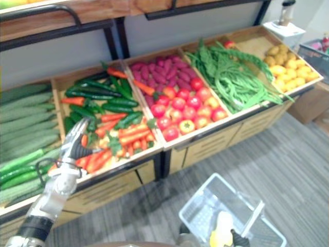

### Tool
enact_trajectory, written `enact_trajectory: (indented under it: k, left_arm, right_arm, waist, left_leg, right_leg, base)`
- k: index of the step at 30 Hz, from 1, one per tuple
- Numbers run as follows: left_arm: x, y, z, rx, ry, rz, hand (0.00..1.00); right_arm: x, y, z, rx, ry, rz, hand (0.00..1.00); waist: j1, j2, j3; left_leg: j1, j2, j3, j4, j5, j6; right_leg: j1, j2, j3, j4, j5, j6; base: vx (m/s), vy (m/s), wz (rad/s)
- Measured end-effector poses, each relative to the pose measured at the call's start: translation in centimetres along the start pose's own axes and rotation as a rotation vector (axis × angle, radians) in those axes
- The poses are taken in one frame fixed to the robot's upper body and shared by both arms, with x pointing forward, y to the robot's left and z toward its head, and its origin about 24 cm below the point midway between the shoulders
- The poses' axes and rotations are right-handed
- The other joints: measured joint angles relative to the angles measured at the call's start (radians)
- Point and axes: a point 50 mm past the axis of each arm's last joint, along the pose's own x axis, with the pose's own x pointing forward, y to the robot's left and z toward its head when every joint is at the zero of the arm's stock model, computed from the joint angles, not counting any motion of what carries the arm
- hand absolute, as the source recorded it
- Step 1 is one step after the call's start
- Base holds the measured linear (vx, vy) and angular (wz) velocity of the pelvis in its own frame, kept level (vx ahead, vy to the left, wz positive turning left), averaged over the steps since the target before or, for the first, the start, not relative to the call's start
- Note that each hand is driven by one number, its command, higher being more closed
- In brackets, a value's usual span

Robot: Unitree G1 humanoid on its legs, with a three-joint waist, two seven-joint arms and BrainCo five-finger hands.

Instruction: Pick vegetable in the basket

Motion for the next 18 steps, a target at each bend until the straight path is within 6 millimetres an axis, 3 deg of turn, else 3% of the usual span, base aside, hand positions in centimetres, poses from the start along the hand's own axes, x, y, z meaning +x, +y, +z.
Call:
enact_trajectory:
  k: [5, 18]
  left_arm:
    - [1.3, -0.5, -0.6, 0.044, 0.023, -0.06, 0.0]
    - [5.0, -0.4, 0.7, 0.113, 0.008, -0.082, 0.0]
  right_arm:
    - [0.1, 0.3, 0.9, -0.015, -0.041, 0.011, 1.0]
    - [0.3, 1.7, 3.4, -0.056, -0.135, 0.057, 1.0]
  waist:
    - [-0.003, 0.009, 0.016]
    - [-0.017, 0.017, 0.071]
  left_leg:
    - [-0.004, 0.004, 0.031, 0.001, -0.002, -0.003]
    - [-0.022, 0.006, 0.08, 0.006, -0.009, -0.013]
  right_leg:
    - [-0.023, 0.008, 0.026, 0.003, 0.003, 0.001]
    - [-0.072, 0.019, 0.076, 0.008, 0.011, -0.002]
  base:
    - [-0.04, -0.031, -0.2]
    - [0.01, -0.023, -0.12]
